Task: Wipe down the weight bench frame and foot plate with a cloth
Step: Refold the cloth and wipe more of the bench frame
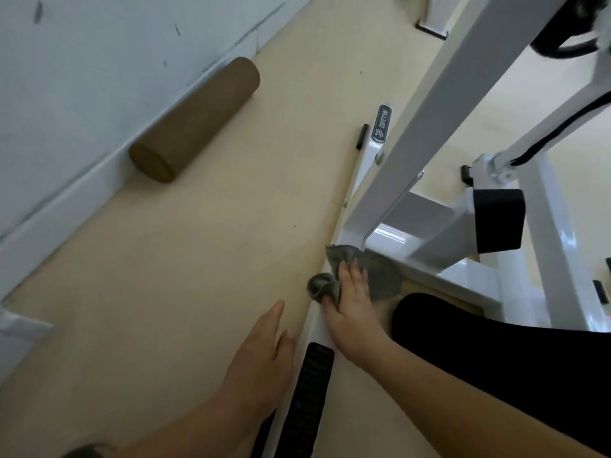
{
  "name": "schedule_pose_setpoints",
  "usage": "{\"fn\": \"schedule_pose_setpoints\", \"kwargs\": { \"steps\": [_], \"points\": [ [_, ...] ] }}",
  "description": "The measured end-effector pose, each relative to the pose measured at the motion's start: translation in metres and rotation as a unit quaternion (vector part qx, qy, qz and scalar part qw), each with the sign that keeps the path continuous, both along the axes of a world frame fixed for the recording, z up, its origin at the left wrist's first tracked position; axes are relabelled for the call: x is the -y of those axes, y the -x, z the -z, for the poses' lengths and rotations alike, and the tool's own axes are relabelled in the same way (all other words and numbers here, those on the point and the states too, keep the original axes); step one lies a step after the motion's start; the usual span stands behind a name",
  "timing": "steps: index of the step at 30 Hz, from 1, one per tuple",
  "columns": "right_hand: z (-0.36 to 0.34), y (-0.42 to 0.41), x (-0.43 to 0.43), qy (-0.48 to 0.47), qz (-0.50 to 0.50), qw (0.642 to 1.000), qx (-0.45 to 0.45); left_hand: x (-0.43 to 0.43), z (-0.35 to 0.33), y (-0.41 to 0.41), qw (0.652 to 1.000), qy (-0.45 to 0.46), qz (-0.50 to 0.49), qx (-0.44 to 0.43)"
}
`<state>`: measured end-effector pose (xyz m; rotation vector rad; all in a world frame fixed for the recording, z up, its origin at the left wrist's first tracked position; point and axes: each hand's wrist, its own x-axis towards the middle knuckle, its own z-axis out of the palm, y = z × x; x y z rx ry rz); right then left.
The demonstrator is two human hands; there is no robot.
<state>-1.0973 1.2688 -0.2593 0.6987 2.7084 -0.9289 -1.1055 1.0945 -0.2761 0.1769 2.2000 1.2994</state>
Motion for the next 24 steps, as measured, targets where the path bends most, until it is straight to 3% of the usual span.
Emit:
{"fn": "schedule_pose_setpoints", "kwargs": {
  "steps": [3,5,7,11,14,17,18,20,22,24],
  "points": [
    [-0.014,0.011,0.001,0.0,-0.023,0.999,-0.033,-0.008,-0.016,0.01,0.999,-0.039,-0.031,0.006],
    [-0.03,-0.008,0.018,0.056,-0.067,0.993,-0.075,-0.014,-0.032,0.022,0.99,-0.11,-0.078,0.048],
    [-0.045,-0.027,0.033,0.13,-0.099,0.982,-0.097,-0.023,-0.044,0.03,0.968,-0.193,-0.108,0.118],
    [-0.067,-0.024,0.037,0.171,-0.031,0.977,-0.126,-0.038,-0.06,0.032,0.908,-0.301,-0.105,0.27],
    [-0.091,-0.01,0.032,0.233,-0.023,0.971,-0.038,-0.044,-0.065,0.041,0.9,-0.288,-0.126,0.302],
    [-0.113,0.002,0.018,0.262,-0.02,0.965,0.012,-0.053,-0.061,0.054,0.931,-0.22,-0.138,0.256],
    [-0.121,0.005,0.013,0.214,-0.035,0.976,-0.01,-0.057,-0.058,0.059,0.935,-0.203,-0.151,0.248],
    [-0.135,0.01,0.004,0.024,-0.063,0.992,-0.106,-0.065,-0.061,0.068,0.936,-0.184,-0.195,0.228],
    [-0.147,0.018,-0.003,-0.166,-0.108,0.957,-0.211,-0.068,-0.067,0.081,0.94,-0.161,-0.231,0.193],
    [-0.154,0.029,-0.015,-0.301,-0.169,0.904,-0.252,-0.075,-0.07,0.099,0.95,-0.137,-0.242,0.145]
  ]
}}
